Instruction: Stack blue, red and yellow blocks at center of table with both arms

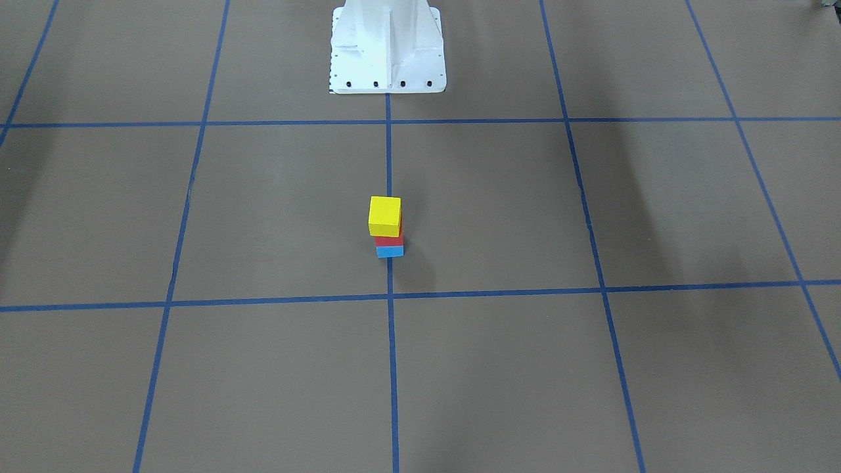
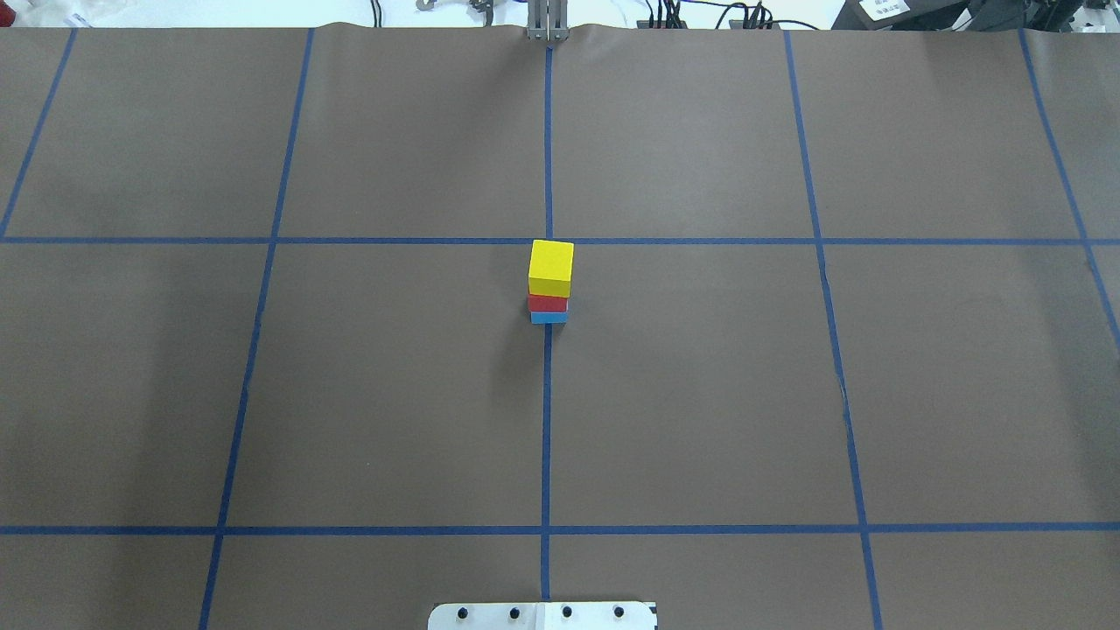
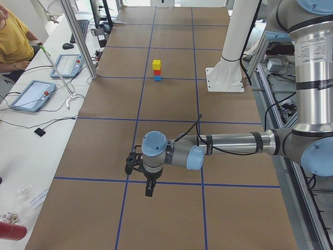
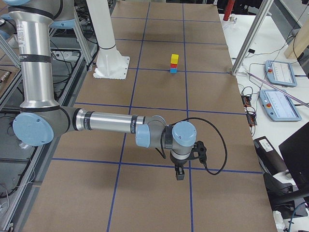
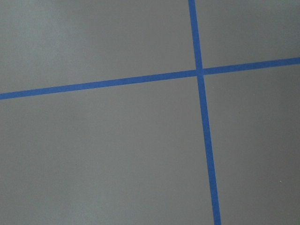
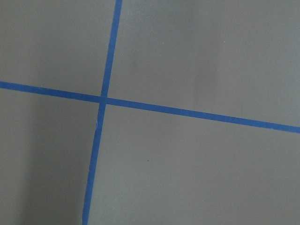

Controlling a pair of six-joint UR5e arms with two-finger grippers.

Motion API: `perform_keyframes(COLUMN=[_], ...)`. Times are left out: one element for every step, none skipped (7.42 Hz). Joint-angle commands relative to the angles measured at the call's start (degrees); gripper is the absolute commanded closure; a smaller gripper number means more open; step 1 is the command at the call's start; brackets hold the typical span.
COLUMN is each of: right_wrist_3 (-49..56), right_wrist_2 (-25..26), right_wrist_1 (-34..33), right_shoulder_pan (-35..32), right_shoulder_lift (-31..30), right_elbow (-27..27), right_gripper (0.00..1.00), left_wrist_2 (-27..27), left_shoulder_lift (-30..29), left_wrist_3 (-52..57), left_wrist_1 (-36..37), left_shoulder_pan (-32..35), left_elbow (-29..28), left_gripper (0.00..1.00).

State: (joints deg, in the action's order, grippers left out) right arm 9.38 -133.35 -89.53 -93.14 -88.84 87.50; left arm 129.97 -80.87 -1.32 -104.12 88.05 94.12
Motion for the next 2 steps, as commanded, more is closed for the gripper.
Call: perform_keyframes(right_wrist_3=[0.2, 0.2], right_wrist_2=[0.64, 0.64], right_wrist_1=[-0.56, -0.39], right_shoulder_pan=[0.07, 0.07], right_shoulder_lift=[-0.28, -0.37], right_elbow=[0.83, 1.44], right_gripper=[0.0, 0.0], left_wrist_2=[0.28, 0.28], left_shoulder_lift=[1.15, 1.15], left_wrist_3=[0.0, 0.0], left_wrist_1=[-0.2, -0.12], left_shoulder_pan=[0.01, 0.01], left_elbow=[0.36, 0.36], left_gripper=[0.0, 0.0])
